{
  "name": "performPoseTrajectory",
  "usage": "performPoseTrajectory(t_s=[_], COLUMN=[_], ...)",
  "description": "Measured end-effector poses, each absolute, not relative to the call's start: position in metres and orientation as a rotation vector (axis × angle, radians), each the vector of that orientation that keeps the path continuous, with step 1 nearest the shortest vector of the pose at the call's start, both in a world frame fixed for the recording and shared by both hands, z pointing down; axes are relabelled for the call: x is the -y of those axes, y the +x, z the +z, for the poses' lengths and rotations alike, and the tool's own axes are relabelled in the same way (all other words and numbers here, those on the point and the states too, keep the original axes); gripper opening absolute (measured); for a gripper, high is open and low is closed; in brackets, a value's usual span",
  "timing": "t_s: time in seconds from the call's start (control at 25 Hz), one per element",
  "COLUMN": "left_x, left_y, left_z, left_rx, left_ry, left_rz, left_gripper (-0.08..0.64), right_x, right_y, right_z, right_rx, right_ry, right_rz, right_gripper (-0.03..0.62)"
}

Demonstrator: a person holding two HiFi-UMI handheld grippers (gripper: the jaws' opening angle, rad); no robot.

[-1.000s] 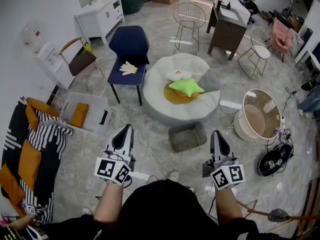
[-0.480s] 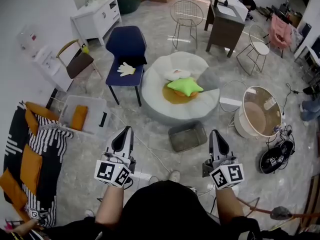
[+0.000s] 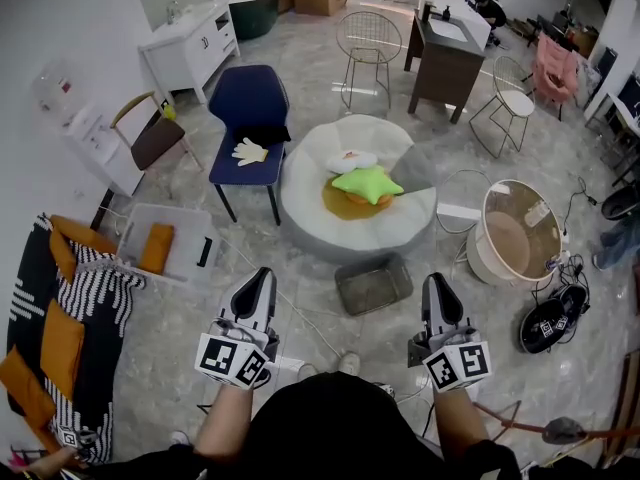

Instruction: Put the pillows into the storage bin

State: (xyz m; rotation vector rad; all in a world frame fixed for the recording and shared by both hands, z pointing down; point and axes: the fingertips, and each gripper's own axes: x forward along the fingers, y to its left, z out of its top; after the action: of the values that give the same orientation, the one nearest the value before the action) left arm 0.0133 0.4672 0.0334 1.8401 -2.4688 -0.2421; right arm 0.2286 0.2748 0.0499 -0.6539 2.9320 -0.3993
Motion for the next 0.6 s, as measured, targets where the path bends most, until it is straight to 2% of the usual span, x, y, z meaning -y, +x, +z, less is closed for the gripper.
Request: performPoseTrajectory(t_s=[0.04,0.08,0.12,0.16,0.2,0.32,0.6], left_x=[-0.466,-0.464,-0.462,-0.46,-0.458,-0.454,-0.435], left_y=[0.015,0.017,0.018,0.018,0.018,0.014,0.012], left_z=[0.033,0.033,0.034,0.035,0.036,0.039,0.034], left_rx=[2.457,2.446,2.439,2.437,2.442,2.467,2.468], left_ry=[1.847,1.851,1.852,1.85,1.845,1.817,1.811], left_rz=[-0.254,-0.263,-0.264,-0.255,-0.24,-0.212,-0.248], left_gripper=[0.033,0.094,0.198,0.262,0.284,0.332,0.341], right_x=[-0.275,-0.276,-0.276,-0.275,-0.274,-0.269,-0.247], right_y=[0.23,0.231,0.231,0.232,0.232,0.23,0.232], right_z=[0.047,0.044,0.042,0.04,0.04,0.041,0.038], right_rx=[-2.926,-2.924,-2.926,-2.927,-2.926,-2.927,-2.93], right_ry=[-0.637,-0.621,-0.61,-0.608,-0.614,-0.632,-0.655], right_rz=[-0.383,-0.365,-0.35,-0.34,-0.334,-0.341,-0.345], right_gripper=[0.04,0.096,0.194,0.242,0.286,0.312,0.328])
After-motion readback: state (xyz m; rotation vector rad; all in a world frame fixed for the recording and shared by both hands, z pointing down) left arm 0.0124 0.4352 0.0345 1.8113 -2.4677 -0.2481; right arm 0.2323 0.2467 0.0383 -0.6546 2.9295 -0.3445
